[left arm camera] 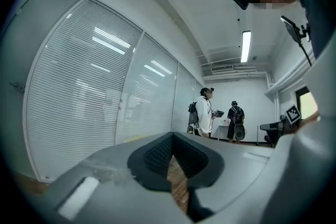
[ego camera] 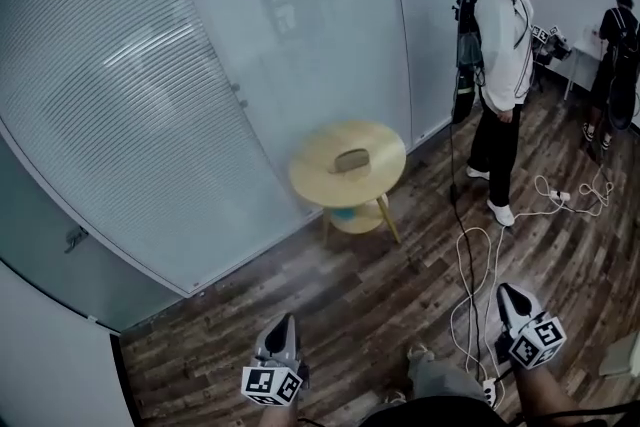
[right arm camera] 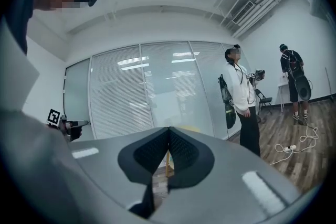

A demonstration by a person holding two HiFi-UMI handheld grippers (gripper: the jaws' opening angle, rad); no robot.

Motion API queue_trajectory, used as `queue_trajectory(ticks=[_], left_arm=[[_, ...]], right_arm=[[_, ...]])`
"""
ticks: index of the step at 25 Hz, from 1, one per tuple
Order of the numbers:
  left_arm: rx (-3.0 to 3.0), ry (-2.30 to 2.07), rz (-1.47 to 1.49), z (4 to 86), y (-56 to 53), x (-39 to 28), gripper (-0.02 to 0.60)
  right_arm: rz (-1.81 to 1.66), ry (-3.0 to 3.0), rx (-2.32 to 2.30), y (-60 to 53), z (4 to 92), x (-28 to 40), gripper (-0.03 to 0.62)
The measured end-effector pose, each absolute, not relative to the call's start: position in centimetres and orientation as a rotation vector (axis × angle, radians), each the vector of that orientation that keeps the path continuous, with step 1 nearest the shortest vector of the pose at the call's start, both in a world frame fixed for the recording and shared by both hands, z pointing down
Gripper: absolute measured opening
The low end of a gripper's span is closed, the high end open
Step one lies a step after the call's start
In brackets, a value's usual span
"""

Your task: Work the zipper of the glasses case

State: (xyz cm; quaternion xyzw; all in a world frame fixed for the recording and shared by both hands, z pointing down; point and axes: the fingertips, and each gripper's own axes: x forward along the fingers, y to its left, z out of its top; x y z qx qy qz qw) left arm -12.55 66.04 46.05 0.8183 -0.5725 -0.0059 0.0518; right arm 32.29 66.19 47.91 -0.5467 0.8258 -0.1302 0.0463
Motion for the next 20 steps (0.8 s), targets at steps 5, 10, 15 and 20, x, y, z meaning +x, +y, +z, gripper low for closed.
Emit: queue_trajectory(ticks=[5, 10, 15, 20], left_arm=[[2.465, -1.803, 0.029, 46.7, 60.8, -12.1, 0.003], [2.377, -1.915, 0.033, 46.3, 54.6, -12.8, 0.003], [2.407, -1.923, 0.08, 44.7, 46.7, -10.6, 0.003], [2.421, -1.955, 0.129, 43.7, 41.9, -8.7, 0.003]], right_arm=[[-0.377, 2.519, -1.679, 59.0, 48.2, 33.9, 0.008], [-0.369, 2.509, -1.618, 50.4, 46.5, 33.9, 0.006], [-0.366, 2.532, -1.558, 42.3, 46.5, 34.3, 0.006], [-0.33, 2.614, -1.506, 35.8, 47.2, 35.1, 0.008]])
